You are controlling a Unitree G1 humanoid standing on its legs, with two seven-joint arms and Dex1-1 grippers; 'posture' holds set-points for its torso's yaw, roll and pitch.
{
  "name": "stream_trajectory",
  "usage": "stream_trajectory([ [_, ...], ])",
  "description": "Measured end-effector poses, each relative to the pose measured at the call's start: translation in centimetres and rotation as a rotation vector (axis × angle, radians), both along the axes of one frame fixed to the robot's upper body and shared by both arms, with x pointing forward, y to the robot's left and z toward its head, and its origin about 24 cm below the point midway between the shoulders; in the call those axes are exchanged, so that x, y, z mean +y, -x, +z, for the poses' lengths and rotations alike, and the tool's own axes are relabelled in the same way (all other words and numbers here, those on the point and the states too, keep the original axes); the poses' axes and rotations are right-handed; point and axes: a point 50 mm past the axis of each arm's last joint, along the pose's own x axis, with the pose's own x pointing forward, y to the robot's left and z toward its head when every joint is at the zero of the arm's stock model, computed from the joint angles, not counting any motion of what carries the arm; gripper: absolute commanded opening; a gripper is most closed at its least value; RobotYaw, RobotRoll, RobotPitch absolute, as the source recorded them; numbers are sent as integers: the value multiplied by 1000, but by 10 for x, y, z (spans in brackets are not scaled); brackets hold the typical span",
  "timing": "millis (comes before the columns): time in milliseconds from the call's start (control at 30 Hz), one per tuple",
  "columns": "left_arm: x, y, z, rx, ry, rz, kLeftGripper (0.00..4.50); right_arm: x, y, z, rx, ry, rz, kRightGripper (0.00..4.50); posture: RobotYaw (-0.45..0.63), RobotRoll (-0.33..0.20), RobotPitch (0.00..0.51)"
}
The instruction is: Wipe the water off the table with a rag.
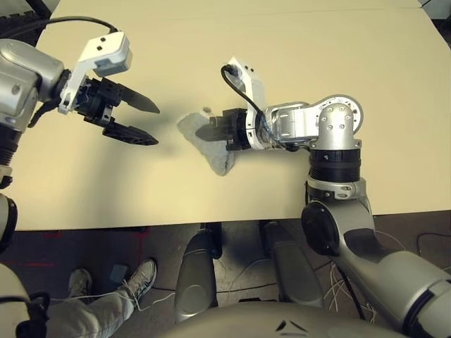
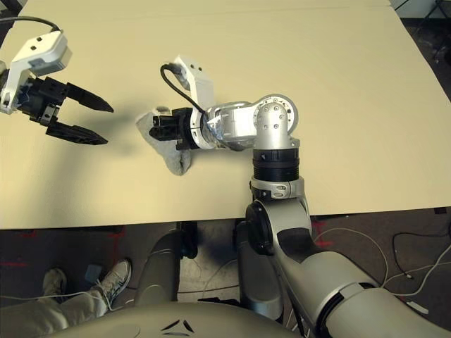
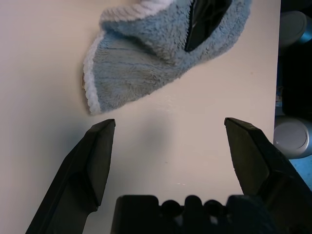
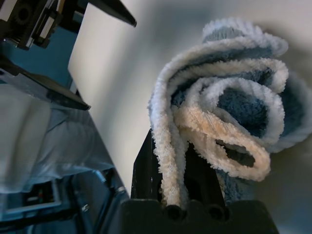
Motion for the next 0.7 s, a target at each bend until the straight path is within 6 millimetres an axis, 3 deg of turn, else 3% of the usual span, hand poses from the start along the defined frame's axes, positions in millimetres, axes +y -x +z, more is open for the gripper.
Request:
stream_trajectory([
  [233,-2,-4,-6,20,23,2,4500,-2,-1,4,85,-93,23,25,-138,0,316],
  [500,-4,-8,-12,32,42,-2,4500,14,8,22,113,-207,68,25,-150,0,315],
  [600,-5,-10,-13,37,48,1,4500,20,7,11,136,-117,23,25,-153,0,315],
  [700,-8,-11,-15,42,53,-9,4500,19,3,-14,168,-9,-63,25,-160,0,315],
])
